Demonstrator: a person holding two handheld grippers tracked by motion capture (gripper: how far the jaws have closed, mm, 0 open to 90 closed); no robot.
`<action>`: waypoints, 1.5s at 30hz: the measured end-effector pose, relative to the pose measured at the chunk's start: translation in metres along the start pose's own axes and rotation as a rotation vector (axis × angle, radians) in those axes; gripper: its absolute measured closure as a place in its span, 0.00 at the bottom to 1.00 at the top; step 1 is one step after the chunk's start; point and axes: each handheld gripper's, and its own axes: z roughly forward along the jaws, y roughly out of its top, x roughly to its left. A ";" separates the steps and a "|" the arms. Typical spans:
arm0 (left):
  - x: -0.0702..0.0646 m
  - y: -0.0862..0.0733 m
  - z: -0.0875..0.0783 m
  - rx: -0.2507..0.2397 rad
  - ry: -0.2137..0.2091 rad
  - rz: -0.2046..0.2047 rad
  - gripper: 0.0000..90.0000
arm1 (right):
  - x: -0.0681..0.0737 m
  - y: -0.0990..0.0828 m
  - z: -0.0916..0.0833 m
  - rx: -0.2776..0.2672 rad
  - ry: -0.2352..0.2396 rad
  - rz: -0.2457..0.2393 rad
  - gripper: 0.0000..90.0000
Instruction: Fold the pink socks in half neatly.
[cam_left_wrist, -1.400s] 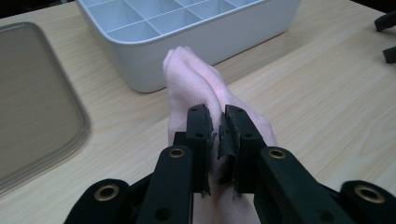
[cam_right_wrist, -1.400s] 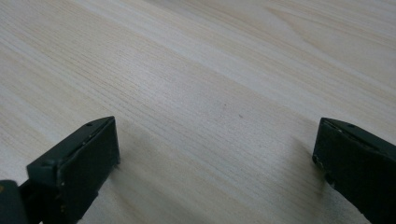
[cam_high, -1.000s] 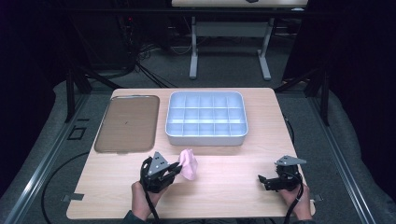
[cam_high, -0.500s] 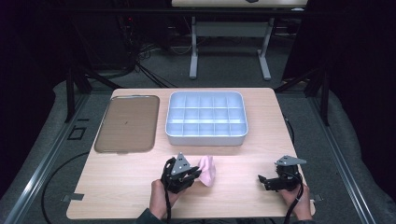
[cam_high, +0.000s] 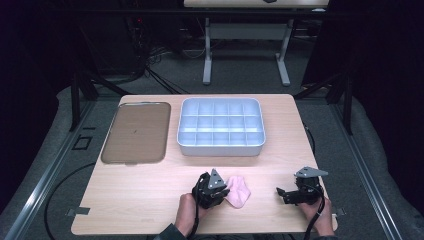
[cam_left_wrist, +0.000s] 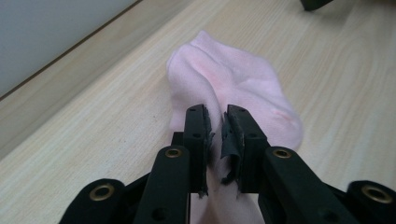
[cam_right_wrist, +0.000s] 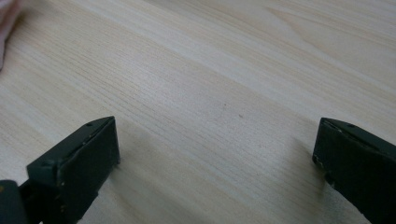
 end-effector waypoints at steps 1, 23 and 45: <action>0.000 0.000 0.003 0.005 0.003 -0.003 0.70 | 0.000 0.000 0.000 0.000 0.000 0.000 0.00; 0.055 -0.042 -0.062 -0.054 0.122 -0.261 0.17 | 0.011 0.007 -0.008 -0.012 0.060 0.051 0.11; 0.040 -0.053 -0.043 0.004 0.040 -0.283 0.61 | 0.088 0.045 0.016 0.061 0.209 0.031 0.64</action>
